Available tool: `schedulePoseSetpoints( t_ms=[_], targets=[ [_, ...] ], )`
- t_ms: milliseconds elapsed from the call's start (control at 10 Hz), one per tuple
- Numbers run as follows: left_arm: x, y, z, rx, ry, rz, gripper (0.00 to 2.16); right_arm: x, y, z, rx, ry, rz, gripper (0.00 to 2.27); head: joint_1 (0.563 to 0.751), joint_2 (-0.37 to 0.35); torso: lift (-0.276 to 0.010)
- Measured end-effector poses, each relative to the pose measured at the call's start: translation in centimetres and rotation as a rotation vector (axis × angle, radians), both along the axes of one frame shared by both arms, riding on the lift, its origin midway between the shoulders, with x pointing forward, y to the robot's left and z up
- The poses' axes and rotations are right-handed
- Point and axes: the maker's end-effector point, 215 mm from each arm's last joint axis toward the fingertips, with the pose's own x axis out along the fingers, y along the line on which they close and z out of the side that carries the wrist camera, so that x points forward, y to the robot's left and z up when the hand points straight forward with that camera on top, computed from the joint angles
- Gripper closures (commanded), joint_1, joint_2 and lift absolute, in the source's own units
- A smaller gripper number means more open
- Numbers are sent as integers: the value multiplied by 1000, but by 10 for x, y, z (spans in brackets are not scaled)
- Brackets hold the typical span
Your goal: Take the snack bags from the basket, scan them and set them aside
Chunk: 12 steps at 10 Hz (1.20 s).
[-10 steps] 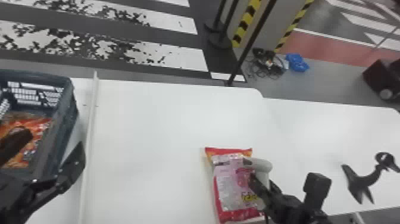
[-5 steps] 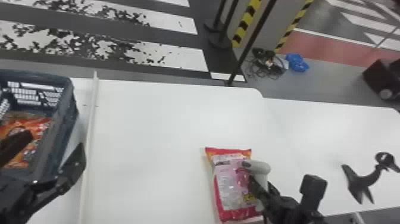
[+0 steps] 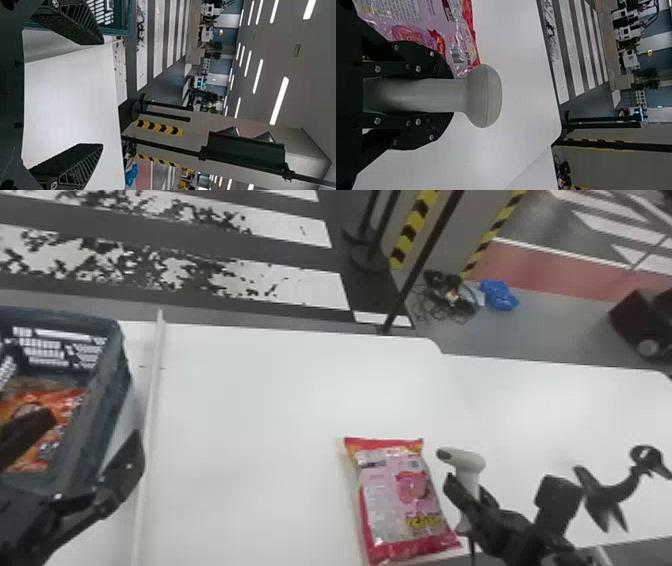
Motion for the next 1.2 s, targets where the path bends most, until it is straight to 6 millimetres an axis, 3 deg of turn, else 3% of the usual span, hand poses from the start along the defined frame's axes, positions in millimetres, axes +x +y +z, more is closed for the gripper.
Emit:
schedulePoseSetpoints(
  t_ms=[300, 600, 900, 1200],
  targets=[
    [-4, 0, 3, 3, 1, -4, 73, 11, -86, -10, -60, 24, -93, 2246, 695, -350, -75],
    [-9, -3, 2, 10, 5, -6, 73, 28, -137, -28, -124, 30, -105, 2246, 695, -350, -75],
    [-14, -8, 1, 20, 8, -9, 73, 57, -130, -32, -135, -30, 55, 2246, 695, -350, -75],
    [-16, -12, -1, 24, 12, -10, 73, 66, -123, -43, -160, -57, 132, 2246, 695, -350, -75]
  ],
)
